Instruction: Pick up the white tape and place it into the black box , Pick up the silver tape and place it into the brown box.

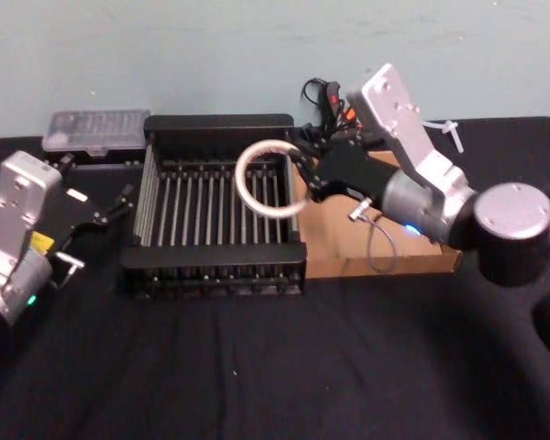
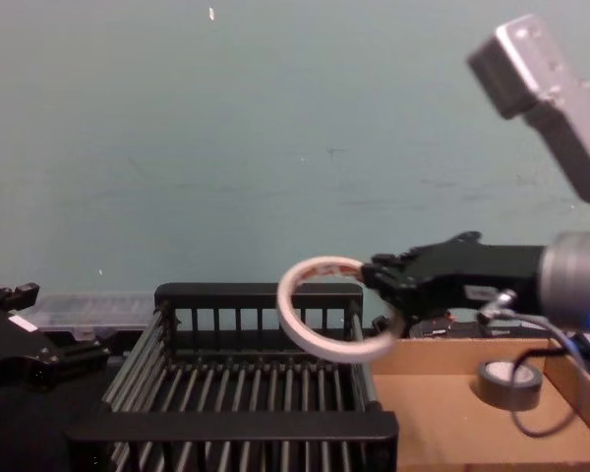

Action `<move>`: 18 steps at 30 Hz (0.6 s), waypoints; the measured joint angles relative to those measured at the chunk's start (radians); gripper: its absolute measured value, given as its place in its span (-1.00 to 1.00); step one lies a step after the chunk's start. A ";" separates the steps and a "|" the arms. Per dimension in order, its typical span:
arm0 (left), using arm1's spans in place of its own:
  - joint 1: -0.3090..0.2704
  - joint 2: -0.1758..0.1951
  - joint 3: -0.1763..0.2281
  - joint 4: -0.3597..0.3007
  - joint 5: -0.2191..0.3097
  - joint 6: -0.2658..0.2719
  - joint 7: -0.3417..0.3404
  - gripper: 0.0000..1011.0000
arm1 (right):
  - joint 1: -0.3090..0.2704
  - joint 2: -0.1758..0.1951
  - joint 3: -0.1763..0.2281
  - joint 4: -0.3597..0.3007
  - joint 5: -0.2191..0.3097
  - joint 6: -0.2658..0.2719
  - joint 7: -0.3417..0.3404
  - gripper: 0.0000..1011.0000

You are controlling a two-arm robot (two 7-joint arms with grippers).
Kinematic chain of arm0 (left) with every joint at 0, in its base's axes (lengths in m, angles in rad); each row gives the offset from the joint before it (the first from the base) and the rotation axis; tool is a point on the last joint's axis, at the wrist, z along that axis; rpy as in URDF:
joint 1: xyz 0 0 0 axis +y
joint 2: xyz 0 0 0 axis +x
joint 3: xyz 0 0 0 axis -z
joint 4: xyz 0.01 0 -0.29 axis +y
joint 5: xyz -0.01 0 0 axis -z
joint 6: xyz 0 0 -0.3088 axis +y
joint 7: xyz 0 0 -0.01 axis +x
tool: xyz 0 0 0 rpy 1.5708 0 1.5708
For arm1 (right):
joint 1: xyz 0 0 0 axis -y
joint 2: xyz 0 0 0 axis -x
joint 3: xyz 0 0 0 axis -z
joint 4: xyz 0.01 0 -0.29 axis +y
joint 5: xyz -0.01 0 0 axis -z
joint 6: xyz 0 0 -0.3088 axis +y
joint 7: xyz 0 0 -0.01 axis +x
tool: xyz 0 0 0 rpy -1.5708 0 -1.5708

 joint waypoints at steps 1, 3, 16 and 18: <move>0.000 0.000 0.000 0.000 0.000 0.000 0.000 0.98 | 0.012 -0.009 -0.004 0.018 -0.006 -0.008 -0.001 -0.82; 0.000 0.000 0.000 0.000 0.000 0.000 0.000 0.98 | 0.042 -0.032 -0.016 0.067 -0.024 -0.029 -0.002 -0.81; 0.000 0.000 0.000 0.000 0.000 0.000 0.000 0.98 | 0.193 -0.165 -0.061 0.348 -0.103 -0.135 -0.010 -0.82; 0.000 0.000 0.000 0.000 0.000 0.000 0.000 0.98 | 0.212 -0.184 -0.066 0.392 -0.115 -0.149 -0.013 -0.82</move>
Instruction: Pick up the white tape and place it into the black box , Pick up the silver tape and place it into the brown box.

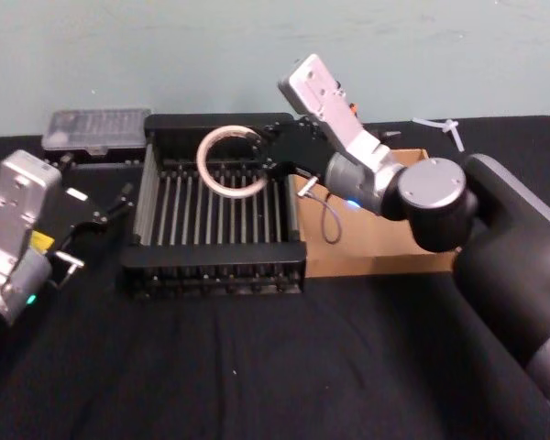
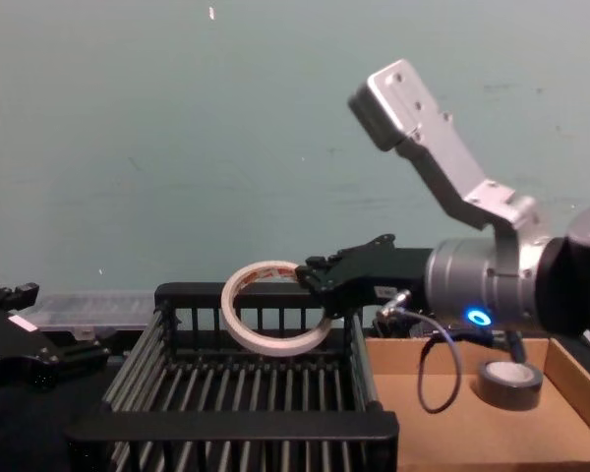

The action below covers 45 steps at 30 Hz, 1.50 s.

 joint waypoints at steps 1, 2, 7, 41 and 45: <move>0.000 0.000 0.000 0.000 0.000 0.000 0.000 0.98 | 0.004 -0.005 -0.001 0.010 -0.003 -0.004 -0.001 -0.82; 0.000 0.000 0.000 0.000 0.000 0.000 0.000 0.98 | 0.013 -0.017 -0.003 0.035 -0.010 -0.010 -0.002 -0.82; 0.000 0.000 0.000 0.000 0.000 0.000 0.000 0.98 | 0.033 -0.042 -0.006 0.093 -0.024 -0.025 -0.003 -0.82; 0.000 0.000 0.000 0.000 0.000 0.000 0.000 0.98 | 0.041 -0.062 -0.005 0.132 -0.042 -0.030 -0.001 -0.11; 0.000 0.000 0.000 0.000 0.000 0.000 0.000 0.98 | 0.041 -0.062 -0.005 0.131 -0.041 -0.030 -0.001 0.09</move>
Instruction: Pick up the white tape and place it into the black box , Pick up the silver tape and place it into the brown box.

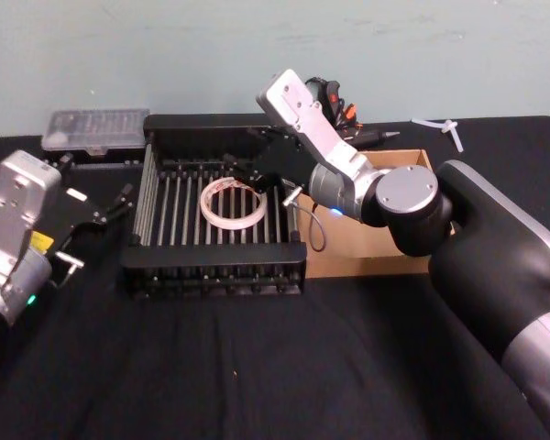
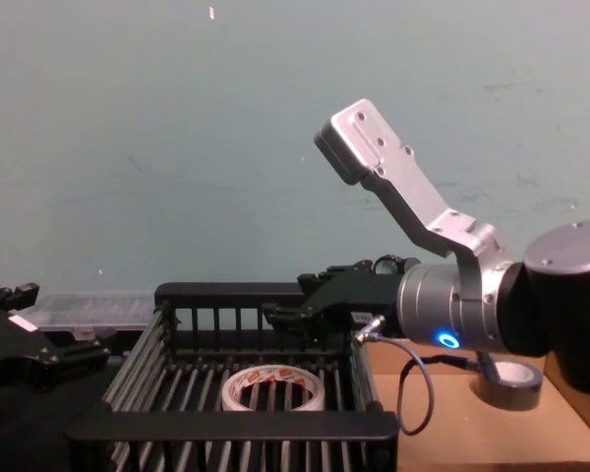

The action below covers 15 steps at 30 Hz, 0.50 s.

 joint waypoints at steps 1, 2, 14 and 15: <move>0.000 0.000 0.000 0.000 0.000 0.000 0.000 0.98 | 0.000 0.000 0.000 0.000 0.000 0.000 0.000 0.21; 0.000 0.000 0.000 0.000 0.000 0.000 0.000 0.98 | 0.000 0.000 0.000 0.000 0.000 0.000 0.000 0.21; 0.000 0.000 0.000 0.000 0.000 0.000 0.000 0.98 | -0.001 0.001 0.000 -0.002 0.002 0.001 0.000 0.90; 0.000 0.000 0.000 0.000 0.000 0.000 0.000 0.98 | -0.001 0.001 0.000 -0.002 0.002 0.001 0.000 0.94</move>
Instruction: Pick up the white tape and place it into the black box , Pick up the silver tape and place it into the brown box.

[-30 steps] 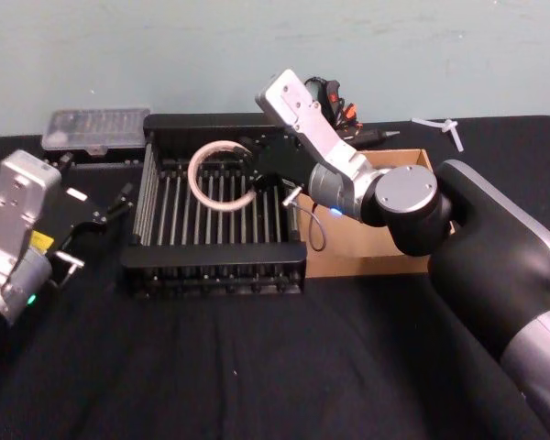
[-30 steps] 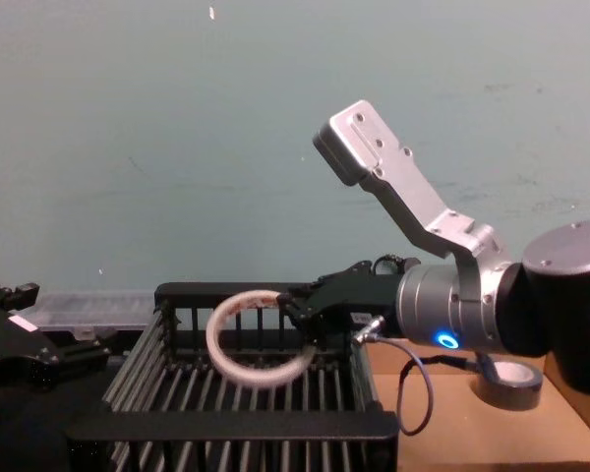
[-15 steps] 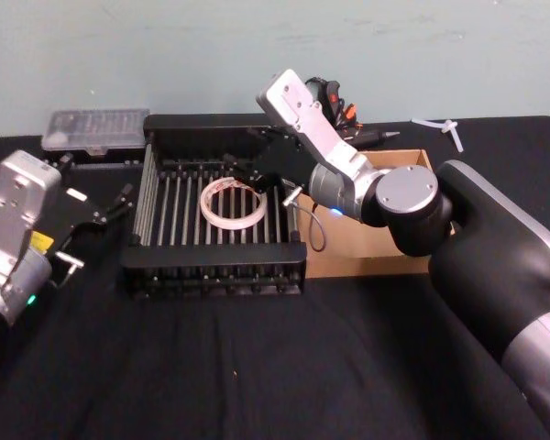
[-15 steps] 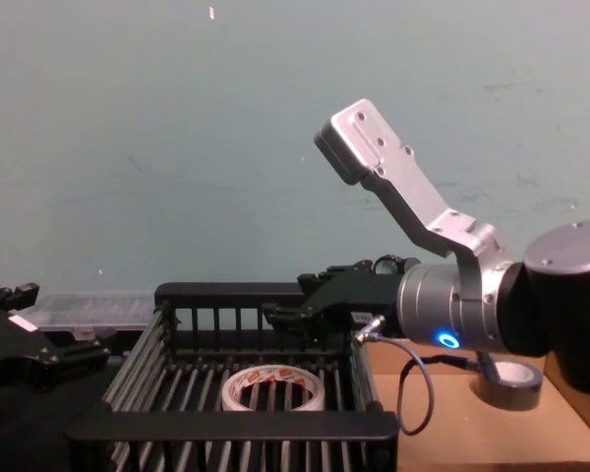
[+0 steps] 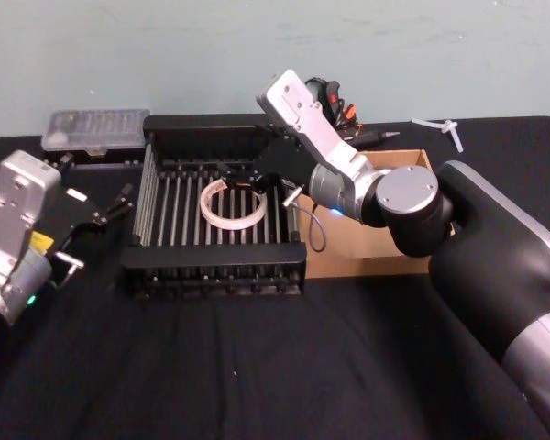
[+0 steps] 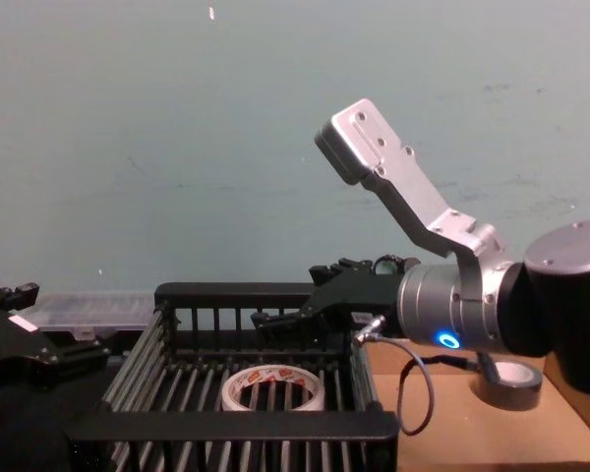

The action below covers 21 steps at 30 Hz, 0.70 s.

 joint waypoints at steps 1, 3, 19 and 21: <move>0.000 0.000 0.000 0.000 0.000 0.000 0.000 0.98 | 0.000 0.000 0.000 0.000 0.000 0.000 0.000 0.98; 0.000 0.000 0.000 0.000 0.000 0.000 0.000 0.98 | -0.002 0.000 0.001 -0.002 0.000 -0.001 0.000 0.98; 0.000 0.000 0.000 0.000 0.000 0.000 0.000 0.98 | -0.127 0.071 0.061 -0.187 0.027 -0.001 -0.006 0.98; 0.000 0.000 0.000 0.000 0.000 0.000 0.000 0.98 | -0.154 0.088 0.076 -0.233 0.034 0.003 -0.013 0.98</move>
